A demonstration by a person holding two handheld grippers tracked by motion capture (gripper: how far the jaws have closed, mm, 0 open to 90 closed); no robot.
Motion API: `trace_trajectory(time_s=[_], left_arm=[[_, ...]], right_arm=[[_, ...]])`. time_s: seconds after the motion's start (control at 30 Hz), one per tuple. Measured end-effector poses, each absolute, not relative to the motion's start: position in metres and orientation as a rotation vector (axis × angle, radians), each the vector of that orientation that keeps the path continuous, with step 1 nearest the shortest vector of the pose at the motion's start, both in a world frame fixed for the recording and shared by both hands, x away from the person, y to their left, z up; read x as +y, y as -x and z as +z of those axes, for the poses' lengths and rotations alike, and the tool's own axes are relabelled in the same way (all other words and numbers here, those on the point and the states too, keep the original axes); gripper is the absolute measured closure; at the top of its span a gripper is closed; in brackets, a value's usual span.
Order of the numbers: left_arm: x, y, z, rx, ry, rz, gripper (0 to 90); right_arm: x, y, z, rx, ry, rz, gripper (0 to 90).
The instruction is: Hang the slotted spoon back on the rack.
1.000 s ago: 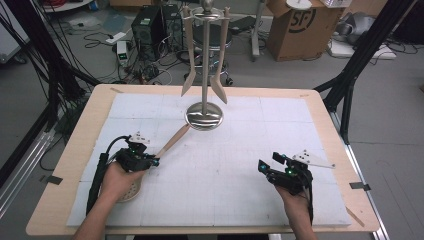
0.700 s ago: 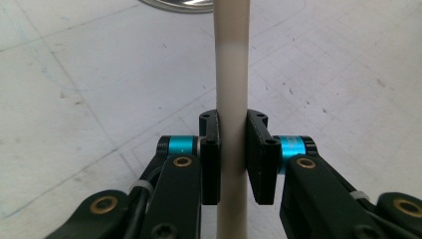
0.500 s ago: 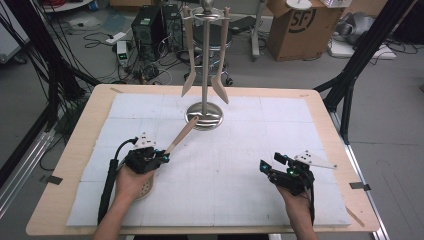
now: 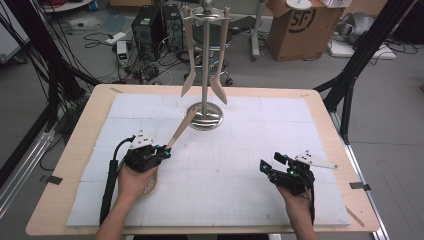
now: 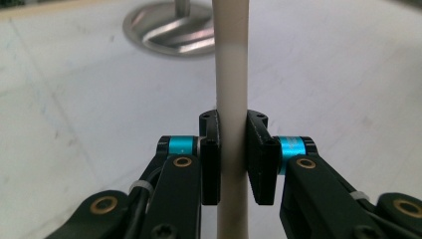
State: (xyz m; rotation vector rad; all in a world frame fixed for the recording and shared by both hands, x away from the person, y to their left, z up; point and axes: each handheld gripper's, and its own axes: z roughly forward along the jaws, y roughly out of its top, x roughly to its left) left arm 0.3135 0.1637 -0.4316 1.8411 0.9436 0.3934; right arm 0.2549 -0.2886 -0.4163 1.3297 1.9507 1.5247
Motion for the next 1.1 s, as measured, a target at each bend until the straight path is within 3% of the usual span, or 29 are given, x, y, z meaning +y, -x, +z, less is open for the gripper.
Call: trace_trajectory(time_s=[0.3,0.53,1.1], left_arm=[[0.16,-0.321,-0.412,0.828,-1.618,0.344,78.3],[0.157,-0.332,-0.376,0.772,-1.455,0.373,78.3],[0.144,-0.356,-0.32,0.705,-1.342,0.44,78.2]], right_arm=[[-0.288,-0.256,-0.418,1.955,-1.335,1.521,28.2],[-0.289,-0.257,-0.419,1.955,-1.344,1.531,28.2],[-0.291,-0.263,-0.423,1.955,-1.372,1.552,28.2]])
